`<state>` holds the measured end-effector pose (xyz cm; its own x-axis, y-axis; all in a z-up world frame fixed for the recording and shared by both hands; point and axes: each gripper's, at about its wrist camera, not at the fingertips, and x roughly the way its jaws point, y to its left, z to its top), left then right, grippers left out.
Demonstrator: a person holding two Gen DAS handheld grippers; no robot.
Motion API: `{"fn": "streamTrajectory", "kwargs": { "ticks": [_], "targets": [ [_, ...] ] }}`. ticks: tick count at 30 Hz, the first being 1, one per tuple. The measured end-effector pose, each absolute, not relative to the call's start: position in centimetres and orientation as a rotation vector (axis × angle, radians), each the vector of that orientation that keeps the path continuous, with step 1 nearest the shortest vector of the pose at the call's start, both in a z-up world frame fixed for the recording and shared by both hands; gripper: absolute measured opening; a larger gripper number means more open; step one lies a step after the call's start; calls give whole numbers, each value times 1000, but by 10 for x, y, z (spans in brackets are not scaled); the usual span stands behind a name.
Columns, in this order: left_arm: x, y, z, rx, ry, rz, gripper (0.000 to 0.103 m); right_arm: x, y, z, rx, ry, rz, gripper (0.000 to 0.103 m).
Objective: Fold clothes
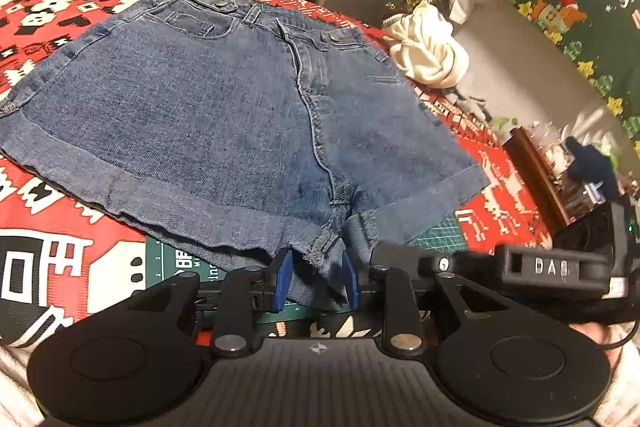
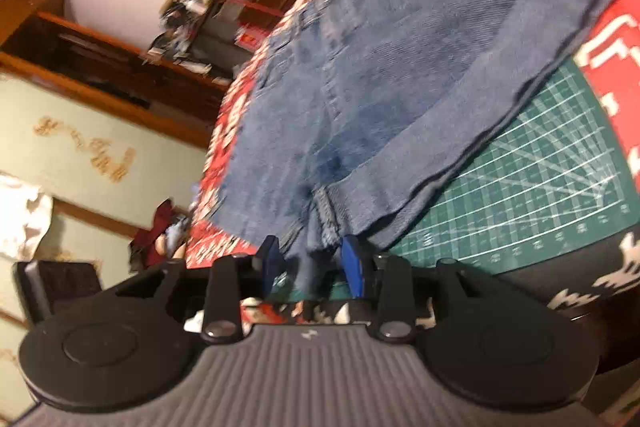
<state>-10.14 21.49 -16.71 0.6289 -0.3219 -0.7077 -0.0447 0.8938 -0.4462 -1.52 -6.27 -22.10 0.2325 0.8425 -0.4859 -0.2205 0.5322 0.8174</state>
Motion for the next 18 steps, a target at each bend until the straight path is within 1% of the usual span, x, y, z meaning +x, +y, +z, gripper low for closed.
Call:
{"fn": "streamTrajectory", "kwargs": {
  "ticks": [4, 7, 10, 11, 12, 14, 15, 16, 18],
  "targets": [
    [-97, 212, -172, -441, 913, -177, 26, -13, -64, -226, 695, 1115, 790, 39],
    [-95, 208, -175, -428, 930, -186, 26, -13, -73, -224, 720, 1055, 743, 39],
    [-96, 208, -172, -436, 902, -172, 26, -13, -76, -218, 709, 992, 755, 37],
    [-96, 208, -172, -438, 893, -171, 23, -13, -74, -216, 677, 983, 769, 28],
    [-96, 208, -171, -440, 885, -170, 22, -14, -70, -214, 628, 978, 777, 22],
    [-96, 206, -172, -428, 884, -169, 21, -17, -62, -210, 523, 964, 773, 21],
    [-95, 203, -172, -414, 890, -170, 21, -18, -58, -208, 475, 956, 772, 14],
    [-94, 201, -173, -400, 896, -170, 21, -19, -53, -206, 434, 951, 773, 10],
    [-93, 196, -175, -372, 908, -171, 21, -22, -43, -200, 361, 948, 776, 7]
  ]
}}
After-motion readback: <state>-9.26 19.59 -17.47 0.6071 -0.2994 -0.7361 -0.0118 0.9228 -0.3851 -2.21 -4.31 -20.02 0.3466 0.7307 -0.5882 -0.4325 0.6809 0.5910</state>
